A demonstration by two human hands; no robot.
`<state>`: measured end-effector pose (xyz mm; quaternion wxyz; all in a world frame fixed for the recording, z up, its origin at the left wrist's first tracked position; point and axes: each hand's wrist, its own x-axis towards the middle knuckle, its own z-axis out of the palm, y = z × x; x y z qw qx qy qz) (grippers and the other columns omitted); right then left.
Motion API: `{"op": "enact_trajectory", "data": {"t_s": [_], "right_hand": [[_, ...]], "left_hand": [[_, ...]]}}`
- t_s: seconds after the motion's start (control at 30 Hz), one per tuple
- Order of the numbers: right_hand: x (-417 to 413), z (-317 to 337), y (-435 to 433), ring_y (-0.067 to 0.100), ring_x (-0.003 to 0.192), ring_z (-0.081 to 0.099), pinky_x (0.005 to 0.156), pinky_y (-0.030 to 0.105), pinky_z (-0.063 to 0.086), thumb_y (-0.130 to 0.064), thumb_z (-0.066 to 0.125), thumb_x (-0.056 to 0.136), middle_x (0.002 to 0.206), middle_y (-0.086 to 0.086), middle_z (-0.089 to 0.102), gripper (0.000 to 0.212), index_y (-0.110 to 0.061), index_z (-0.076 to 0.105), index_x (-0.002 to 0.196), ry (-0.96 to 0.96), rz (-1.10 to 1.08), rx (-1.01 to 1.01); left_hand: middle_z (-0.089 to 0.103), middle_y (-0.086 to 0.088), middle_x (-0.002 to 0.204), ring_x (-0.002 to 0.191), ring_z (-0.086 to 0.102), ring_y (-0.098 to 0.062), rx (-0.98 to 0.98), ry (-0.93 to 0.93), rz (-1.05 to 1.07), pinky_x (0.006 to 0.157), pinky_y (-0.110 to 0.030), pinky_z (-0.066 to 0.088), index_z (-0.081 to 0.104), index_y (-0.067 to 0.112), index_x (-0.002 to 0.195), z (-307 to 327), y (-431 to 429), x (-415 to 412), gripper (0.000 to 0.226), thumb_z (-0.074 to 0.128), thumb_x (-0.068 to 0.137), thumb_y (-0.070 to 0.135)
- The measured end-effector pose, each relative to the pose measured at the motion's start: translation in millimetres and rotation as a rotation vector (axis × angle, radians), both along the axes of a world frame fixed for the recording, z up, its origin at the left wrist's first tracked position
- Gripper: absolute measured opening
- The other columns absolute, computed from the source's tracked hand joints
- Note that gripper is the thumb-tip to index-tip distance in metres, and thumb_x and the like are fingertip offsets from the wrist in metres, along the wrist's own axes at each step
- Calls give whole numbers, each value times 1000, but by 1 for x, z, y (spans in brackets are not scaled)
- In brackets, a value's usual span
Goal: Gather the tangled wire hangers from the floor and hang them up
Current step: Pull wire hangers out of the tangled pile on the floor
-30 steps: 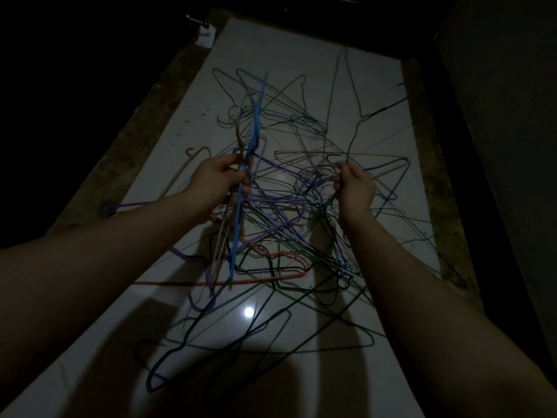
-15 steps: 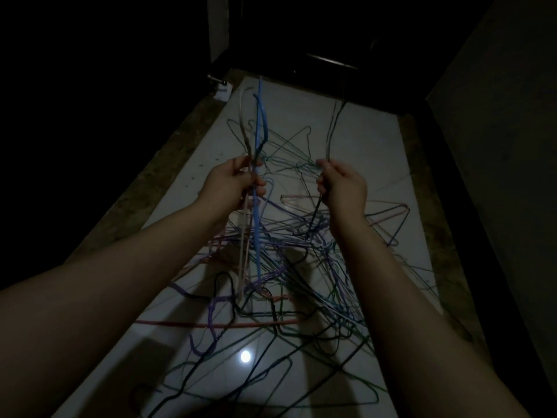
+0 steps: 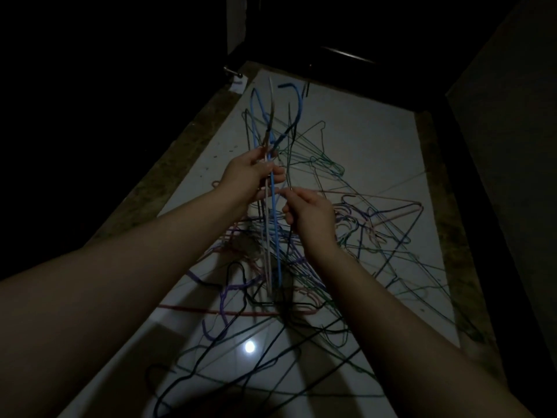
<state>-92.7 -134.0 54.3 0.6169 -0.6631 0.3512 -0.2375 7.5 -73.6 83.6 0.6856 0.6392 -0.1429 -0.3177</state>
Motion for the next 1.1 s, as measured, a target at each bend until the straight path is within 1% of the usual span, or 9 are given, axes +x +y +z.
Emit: {"op": "enact_trajectory", "data": {"t_s": [0.13, 0.3, 0.43, 0.53, 0.73, 0.83, 0.9, 1.0, 1.1], "right_hand": [[-1, 0, 2, 6, 43, 44, 46, 22, 35, -17, 56, 94, 56, -2, 51, 20, -16, 68, 78, -30, 13, 14], [-5, -6, 3, 4, 46, 52, 55, 24, 46, -18, 53, 96, 62, -2, 57, 18, -12, 70, 95, 12, 88, -75], [-11, -12, 4, 10, 53, 58, 62, 34, 51, -15, 53, 94, 70, 11, 63, 17, -14, 69, 91, 44, 166, -166], [-17, -16, 2, 9, 56, 59, 54, 20, 46, -19, 53, 96, 67, 1, 61, 18, -14, 69, 90, 23, 188, -151], [-40, -49, -12, 4, 67, 57, 64, 22, 45, -23, 49, 98, 74, -8, 60, 17, -18, 65, 93, 162, 62, -181], [-51, -68, -15, 14, 86, 61, 80, 32, 51, -21, 53, 96, 95, -1, 63, 18, -14, 64, 108, 230, -7, -244], [-52, -73, -17, 18, 93, 62, 82, 29, 51, -20, 55, 94, 103, 2, 63, 23, -13, 61, 115, 209, -74, -243], [-51, -72, -15, 15, 90, 58, 73, 17, 45, -19, 60, 92, 97, -1, 57, 30, -12, 54, 120, 166, -110, -155], [-48, -75, -10, 17, 91, 58, 80, 26, 47, -24, 64, 89, 97, -1, 56, 35, -14, 48, 118, 122, -181, 0]], "left_hand": [[62, -4, 85, 76, 64, -11, 0, 16, -29, 59, -19, 56, 52, 7, 123, -1, 1, -1, 28, 42, 98, 5], [65, -3, 88, 78, 65, -10, 40, -9, -80, 59, -18, 56, 52, 8, 119, -4, 2, 0, 24, 43, 97, 4], [67, -3, 91, 77, 66, -8, 47, -22, -144, 60, -20, 55, 53, 11, 119, -8, 5, -2, 27, 48, 94, 3], [65, -7, 89, 67, 66, -6, 42, -28, -144, 54, -17, 52, 54, 12, 113, -6, 5, -6, 26, 51, 91, -1], [64, -2, 78, 59, 63, -4, 47, -66, -69, 52, -19, 42, 56, 22, 92, -4, 5, -7, 25, 50, 91, -2], [64, -3, 78, 70, 64, -14, 2, -52, -55, 61, -24, 45, 56, 18, 99, -5, 7, -5, 23, 49, 91, -3], [63, -4, 79, 70, 63, -14, -12, -64, -55, 52, -18, 43, 55, 16, 104, -3, 7, -4, 24, 47, 91, -3], [60, -6, 80, 68, 62, -13, -41, -47, -41, 46, -14, 43, 54, 15, 102, -2, 6, -6, 24, 46, 92, -5], [60, -6, 80, 65, 63, -10, -62, -37, -6, 57, -17, 52, 55, 14, 103, -2, 4, -6, 24, 46, 92, -5]]}}
